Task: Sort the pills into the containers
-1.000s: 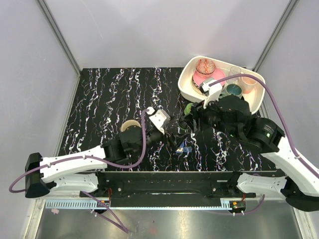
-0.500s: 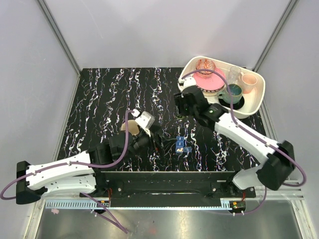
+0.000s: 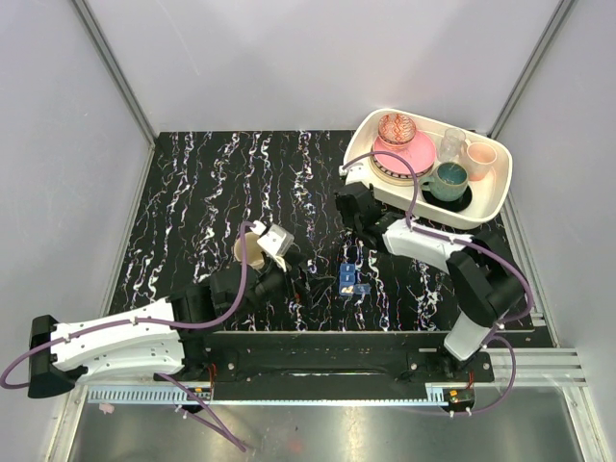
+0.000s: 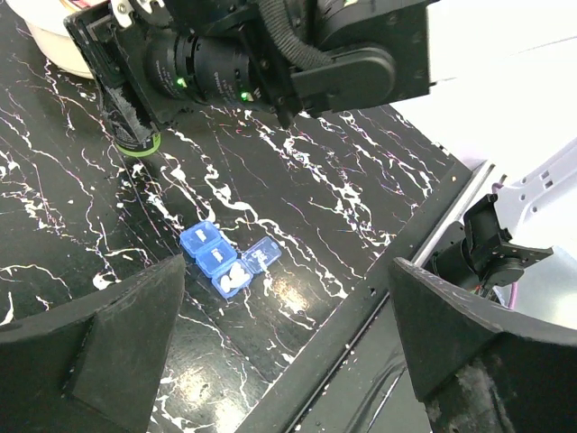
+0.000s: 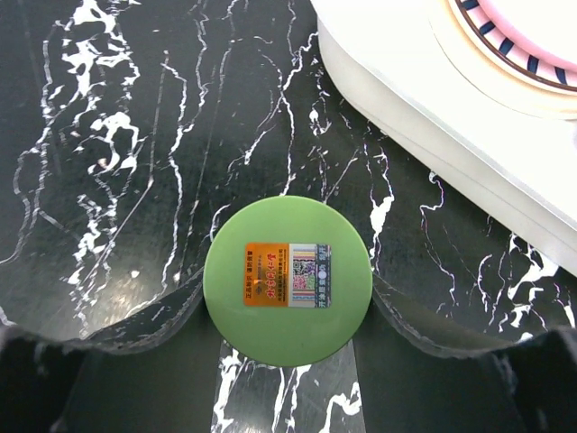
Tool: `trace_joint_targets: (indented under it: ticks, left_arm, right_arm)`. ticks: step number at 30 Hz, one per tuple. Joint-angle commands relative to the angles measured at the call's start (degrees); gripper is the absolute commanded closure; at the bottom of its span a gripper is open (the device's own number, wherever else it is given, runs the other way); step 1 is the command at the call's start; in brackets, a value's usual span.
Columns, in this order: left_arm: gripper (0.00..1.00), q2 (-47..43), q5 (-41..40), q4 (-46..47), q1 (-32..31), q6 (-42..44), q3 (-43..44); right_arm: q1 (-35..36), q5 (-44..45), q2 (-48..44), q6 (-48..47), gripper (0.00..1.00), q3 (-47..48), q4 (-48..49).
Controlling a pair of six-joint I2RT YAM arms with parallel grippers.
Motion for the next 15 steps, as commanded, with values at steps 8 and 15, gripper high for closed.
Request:
trace_joint_targets:
  ticks: [8,15]
  left_arm:
    - [0.01,-0.4,-0.5,4.2,-0.1,-0.4,-1.6]
    - [0.01,1.5,0.2,4.8,-0.2,0.1,-1.2]
  right_arm:
    - [-2.4,-2.5,5.5,1.2,0.99,-0.6,10.7]
    - [-2.6,-5.6,4.9,1.9,0.43,-2.2,10.0]
